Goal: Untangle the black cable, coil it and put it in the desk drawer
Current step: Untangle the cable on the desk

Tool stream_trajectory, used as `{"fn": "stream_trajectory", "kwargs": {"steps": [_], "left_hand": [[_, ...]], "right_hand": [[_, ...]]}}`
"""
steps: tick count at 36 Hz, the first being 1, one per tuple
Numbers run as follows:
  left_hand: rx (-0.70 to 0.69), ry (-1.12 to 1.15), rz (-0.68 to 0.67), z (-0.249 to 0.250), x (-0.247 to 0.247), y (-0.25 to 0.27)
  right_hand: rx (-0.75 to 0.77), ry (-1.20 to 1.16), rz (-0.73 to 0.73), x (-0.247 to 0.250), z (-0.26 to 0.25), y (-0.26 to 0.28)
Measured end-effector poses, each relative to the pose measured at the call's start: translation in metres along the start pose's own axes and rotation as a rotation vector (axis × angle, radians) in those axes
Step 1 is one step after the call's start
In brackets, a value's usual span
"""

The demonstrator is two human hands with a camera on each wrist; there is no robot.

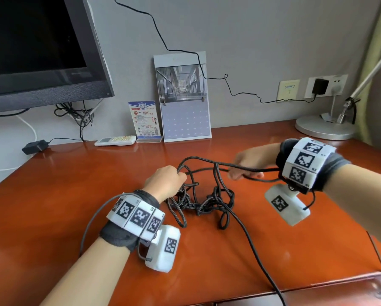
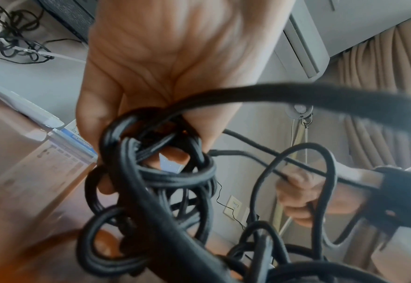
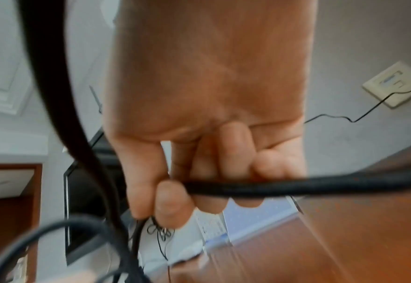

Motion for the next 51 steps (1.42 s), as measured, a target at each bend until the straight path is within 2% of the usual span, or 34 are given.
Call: {"fn": "stream_trajectory", "kwargs": {"steps": [4, 10, 12, 16, 18, 20, 22, 27, 29, 32, 34, 36, 39, 43, 45, 48, 51], "left_hand": [[0.003, 0.027, -0.012, -0.002, -0.001, -0.001], [0.010, 0.064, -0.016, -0.004, -0.002, -0.001], [0.009, 0.074, -0.018, -0.004, -0.002, 0.000], [0.018, 0.075, -0.022, -0.007, -0.003, 0.000], [0.015, 0.079, -0.026, -0.008, -0.004, 0.000], [0.007, 0.079, -0.023, -0.008, -0.003, -0.001], [0.002, 0.072, -0.015, -0.007, -0.003, -0.001], [0.002, 0.073, 0.013, -0.002, 0.001, -0.001], [0.000, 0.132, 0.013, 0.000, 0.002, -0.002], [0.021, 0.364, -0.057, 0.002, 0.001, -0.003], [0.031, 0.512, -0.112, 0.004, -0.001, 0.000], [0.002, 0.583, -0.146, 0.008, -0.003, 0.002], [-0.049, 0.677, -0.182, 0.012, -0.007, 0.006], [-0.063, 0.752, -0.242, 0.015, -0.009, 0.011], [-0.063, 0.764, -0.276, 0.015, -0.010, 0.014], [-0.091, 0.753, -0.275, 0.016, -0.008, 0.015], [-0.118, 0.666, -0.210, 0.020, -0.008, 0.012]], "right_hand": [[0.126, -0.134, 0.116, 0.035, -0.005, 0.016], [0.052, -0.162, 0.274, 0.066, 0.014, 0.039], [-0.010, -0.198, 0.400, 0.079, 0.024, 0.043], [-0.169, -0.423, 0.784, 0.112, 0.056, 0.050], [-0.198, -0.639, 0.838, 0.117, 0.069, 0.049], [-0.206, -0.824, 0.772, 0.111, 0.074, 0.048], [-0.216, -0.856, 0.701, 0.102, 0.074, 0.042], [-0.223, -0.509, 0.706, 0.086, 0.052, 0.031], [-0.112, -0.389, 0.684, 0.078, 0.027, 0.028], [0.123, -0.243, 0.678, 0.065, -0.019, 0.035], [0.260, -0.190, 0.718, 0.057, -0.048, 0.047], [0.334, -0.173, 0.749, 0.049, -0.067, 0.054], [0.307, -0.108, 0.698, 0.033, -0.081, 0.046], [0.160, 0.038, 0.463, 0.003, -0.076, 0.024], [0.132, 0.079, 0.421, -0.003, -0.070, 0.020], [0.138, 0.123, 0.384, -0.006, -0.067, 0.020], [0.216, 0.123, 0.384, -0.006, -0.072, 0.022]]}}
Point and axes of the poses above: each hand's wrist, its own y-axis away from the middle knuckle, its own x-axis out of the back of the hand, z = x × y, the point moved 7 cm from there along -y, towards the middle knuckle, and after that the axes turned 5 degrees about -x, right-handed, at the moved point
